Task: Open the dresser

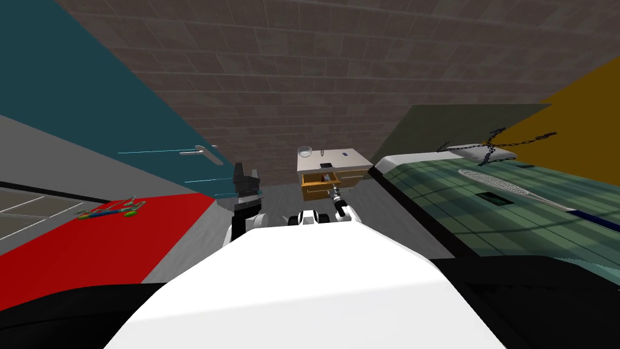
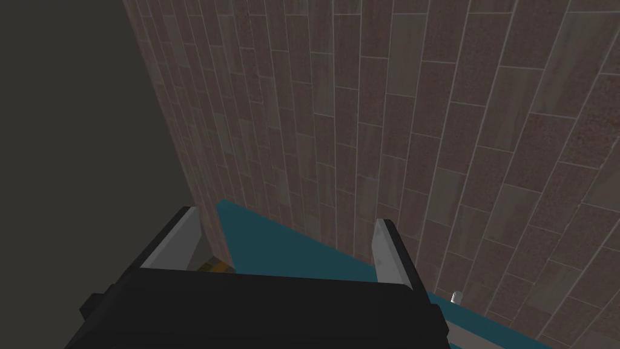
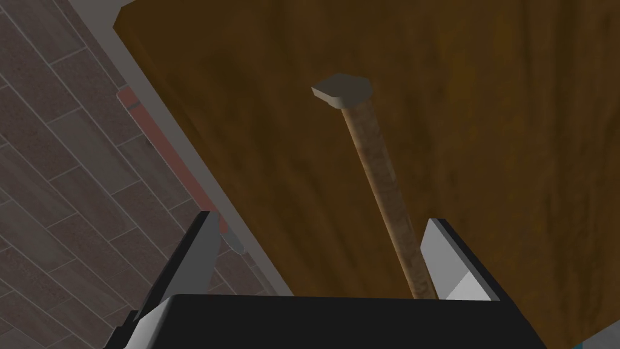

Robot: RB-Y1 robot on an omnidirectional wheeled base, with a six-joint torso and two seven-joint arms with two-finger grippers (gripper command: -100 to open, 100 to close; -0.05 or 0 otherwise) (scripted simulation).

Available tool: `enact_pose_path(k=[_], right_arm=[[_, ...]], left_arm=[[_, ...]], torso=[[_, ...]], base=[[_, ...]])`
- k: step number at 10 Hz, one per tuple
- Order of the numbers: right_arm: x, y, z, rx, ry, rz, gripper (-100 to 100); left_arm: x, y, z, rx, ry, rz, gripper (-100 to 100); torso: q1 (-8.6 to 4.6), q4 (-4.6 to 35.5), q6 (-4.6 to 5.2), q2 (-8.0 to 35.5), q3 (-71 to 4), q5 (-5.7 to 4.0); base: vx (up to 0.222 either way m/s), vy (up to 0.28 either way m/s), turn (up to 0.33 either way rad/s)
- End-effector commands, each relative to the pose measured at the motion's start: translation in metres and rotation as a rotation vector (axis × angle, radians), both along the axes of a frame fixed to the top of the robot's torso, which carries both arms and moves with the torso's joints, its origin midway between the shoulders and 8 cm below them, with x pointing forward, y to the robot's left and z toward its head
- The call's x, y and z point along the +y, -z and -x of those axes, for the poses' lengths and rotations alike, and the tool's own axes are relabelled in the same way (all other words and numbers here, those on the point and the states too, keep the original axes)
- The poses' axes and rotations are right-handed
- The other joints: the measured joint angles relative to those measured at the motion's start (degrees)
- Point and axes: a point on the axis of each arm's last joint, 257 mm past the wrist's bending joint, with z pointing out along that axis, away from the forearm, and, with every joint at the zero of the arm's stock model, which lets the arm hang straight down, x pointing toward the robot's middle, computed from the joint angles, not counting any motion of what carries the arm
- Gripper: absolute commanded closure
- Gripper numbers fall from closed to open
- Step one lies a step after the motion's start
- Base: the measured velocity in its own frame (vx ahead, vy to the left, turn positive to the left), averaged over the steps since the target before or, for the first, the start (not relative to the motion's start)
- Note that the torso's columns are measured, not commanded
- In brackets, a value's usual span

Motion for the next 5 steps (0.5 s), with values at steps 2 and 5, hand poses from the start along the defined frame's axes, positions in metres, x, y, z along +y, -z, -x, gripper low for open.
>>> enact_pose_path(k=[2,5], right_arm=[[-0.0009,0.0048,0.0028,0.011,0.002,0.002,0],[-0.0015,0.0078,0.0045,0.018,0.004,0.003,0]], left_arm=[[0.0,0.0,0.0,0.0,0.0,0.0,0],[0.0,0.0,0.0,0.0,0.0,0.0,0]], torso=[[-0.12,-0.2,-0.05,-0.2,-0.1,-0.11],[-0.18,-0.3,-0.07,-0.4,-0.2,-0.18]], base=[[0.0,0.0,0.0],[0.0,0.0,0.0]])
